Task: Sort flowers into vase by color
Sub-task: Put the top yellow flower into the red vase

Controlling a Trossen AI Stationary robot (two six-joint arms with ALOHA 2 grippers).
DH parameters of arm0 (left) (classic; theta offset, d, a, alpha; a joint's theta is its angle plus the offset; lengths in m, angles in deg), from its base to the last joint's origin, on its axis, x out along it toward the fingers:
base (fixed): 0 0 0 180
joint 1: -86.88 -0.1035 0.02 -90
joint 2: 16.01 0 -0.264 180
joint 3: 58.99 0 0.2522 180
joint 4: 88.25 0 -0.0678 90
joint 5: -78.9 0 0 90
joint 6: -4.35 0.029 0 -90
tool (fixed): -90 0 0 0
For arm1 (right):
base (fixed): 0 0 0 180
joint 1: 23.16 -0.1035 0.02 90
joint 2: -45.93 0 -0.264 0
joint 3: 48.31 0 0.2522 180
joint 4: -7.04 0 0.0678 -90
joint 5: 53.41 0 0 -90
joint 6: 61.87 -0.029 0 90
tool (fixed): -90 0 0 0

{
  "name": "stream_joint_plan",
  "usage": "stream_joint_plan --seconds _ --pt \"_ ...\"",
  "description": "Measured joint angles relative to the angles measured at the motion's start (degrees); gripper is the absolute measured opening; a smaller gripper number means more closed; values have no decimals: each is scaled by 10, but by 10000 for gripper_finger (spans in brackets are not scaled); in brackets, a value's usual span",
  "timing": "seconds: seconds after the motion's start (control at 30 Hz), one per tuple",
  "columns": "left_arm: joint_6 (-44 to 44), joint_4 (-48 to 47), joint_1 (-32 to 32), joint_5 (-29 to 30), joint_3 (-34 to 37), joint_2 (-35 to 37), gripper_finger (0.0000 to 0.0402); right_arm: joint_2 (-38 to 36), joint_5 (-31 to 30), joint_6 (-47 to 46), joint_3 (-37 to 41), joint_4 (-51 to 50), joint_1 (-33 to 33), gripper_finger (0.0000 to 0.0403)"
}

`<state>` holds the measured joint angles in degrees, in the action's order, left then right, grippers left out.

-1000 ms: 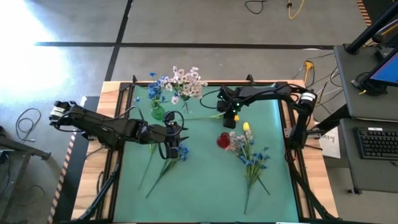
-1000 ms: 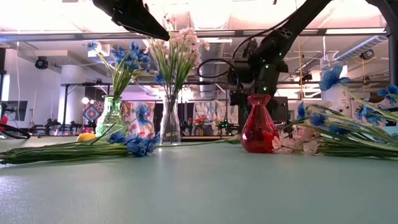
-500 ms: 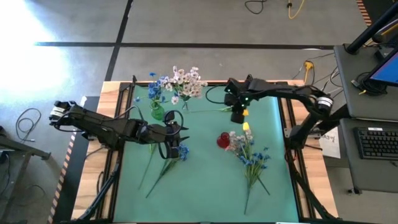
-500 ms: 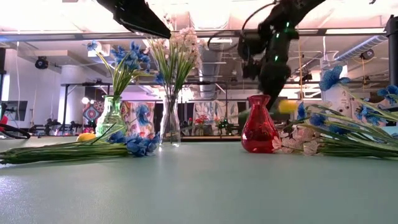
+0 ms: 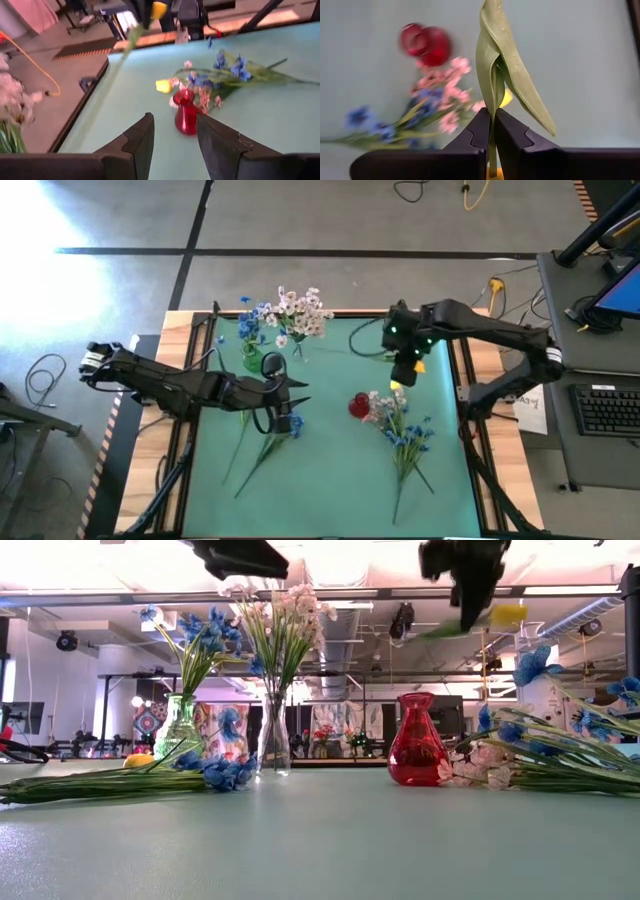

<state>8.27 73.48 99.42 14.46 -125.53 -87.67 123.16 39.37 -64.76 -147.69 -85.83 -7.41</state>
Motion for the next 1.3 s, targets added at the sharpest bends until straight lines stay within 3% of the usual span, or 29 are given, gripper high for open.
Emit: stream_joint_plan --seconds 0.17,0.37,0.53,0.7,1.03,1.3 --pt "44 79 0 -6 0 -30 144 5 0 -82 -29 -38 -91 18" --pt "72 80 0 -7 -49 -99 191 10 2 -162 -36 -42 -172 18" --pt "112 78 0 -14 -102 -173 229 10 2 -200 -40 -43 -203 18" --pt "131 42 -2 -11 -166 -244 235 10 1 -208 -40 -43 -215 18" --pt "137 -27 -10 19 -252 -313 174 10 1 -211 -40 -42 -218 18" --pt "121 -29 -14 38 -254 -313 40 10 1 -205 -40 -40 -218 18"
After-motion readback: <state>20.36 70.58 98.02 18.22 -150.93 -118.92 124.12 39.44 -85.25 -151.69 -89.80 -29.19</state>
